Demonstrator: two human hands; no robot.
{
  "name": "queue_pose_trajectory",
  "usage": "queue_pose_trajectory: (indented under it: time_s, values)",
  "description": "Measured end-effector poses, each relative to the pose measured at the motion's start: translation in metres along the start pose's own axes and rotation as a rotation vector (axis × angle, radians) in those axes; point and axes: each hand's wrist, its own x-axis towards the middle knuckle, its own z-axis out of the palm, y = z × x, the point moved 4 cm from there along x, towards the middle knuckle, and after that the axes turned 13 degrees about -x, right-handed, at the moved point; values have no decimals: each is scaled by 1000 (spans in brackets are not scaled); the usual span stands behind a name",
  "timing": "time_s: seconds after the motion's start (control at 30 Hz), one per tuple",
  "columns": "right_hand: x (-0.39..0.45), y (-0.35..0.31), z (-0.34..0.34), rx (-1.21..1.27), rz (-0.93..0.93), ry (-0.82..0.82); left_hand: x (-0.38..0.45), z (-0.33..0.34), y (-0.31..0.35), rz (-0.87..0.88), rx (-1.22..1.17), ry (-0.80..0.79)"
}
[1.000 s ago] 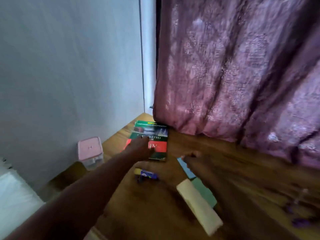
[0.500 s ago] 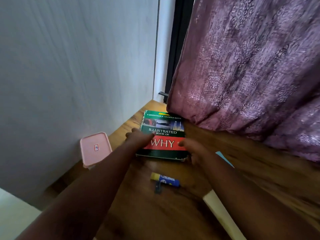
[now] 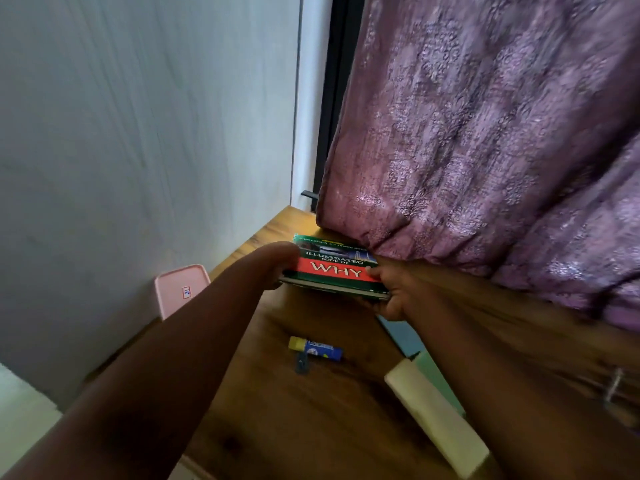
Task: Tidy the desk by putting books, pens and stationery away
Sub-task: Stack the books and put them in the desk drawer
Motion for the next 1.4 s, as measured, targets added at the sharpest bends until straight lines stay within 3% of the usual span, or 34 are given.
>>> queue_pose_trajectory:
  time_s: [0.27, 0.33, 0.47, 0.6, 0.77, 0.9, 1.0, 1.13, 1.2, 1.4]
  values:
    - [-77, 22, -143, 133, -27, 139, -81, 117, 19, 56, 18, -305]
    - [-106, 40, -195, 135, -54, 221, -113, 165, 16, 54, -7, -452]
    - [-167, 102, -307, 166, -116, 388, -185, 274, -13, 27, -83, -708]
    - [-226, 174, -406, 235, -136, 482, -244, 375, -53, 67, 16, -802]
    - [-279, 301, -555, 152, -37, 580, -344, 508, -135, -70, 137, -953]
    - [-321, 370, -614, 90, 27, 638, -395, 592, -192, -35, 270, -990]
    - [-335, 403, -645, -38, 51, 718, -407, 626, -216, 15, 383, -920]
    - [-334, 430, -666, -563, 48, 867, -407, 636, -238, 151, 742, -860]
    - [-333, 441, -663, -688, 58, 926, -403, 638, -246, 126, 852, -864]
    - [-327, 451, -668, -737, 22, 975, -407, 634, -236, 119, 790, -862]
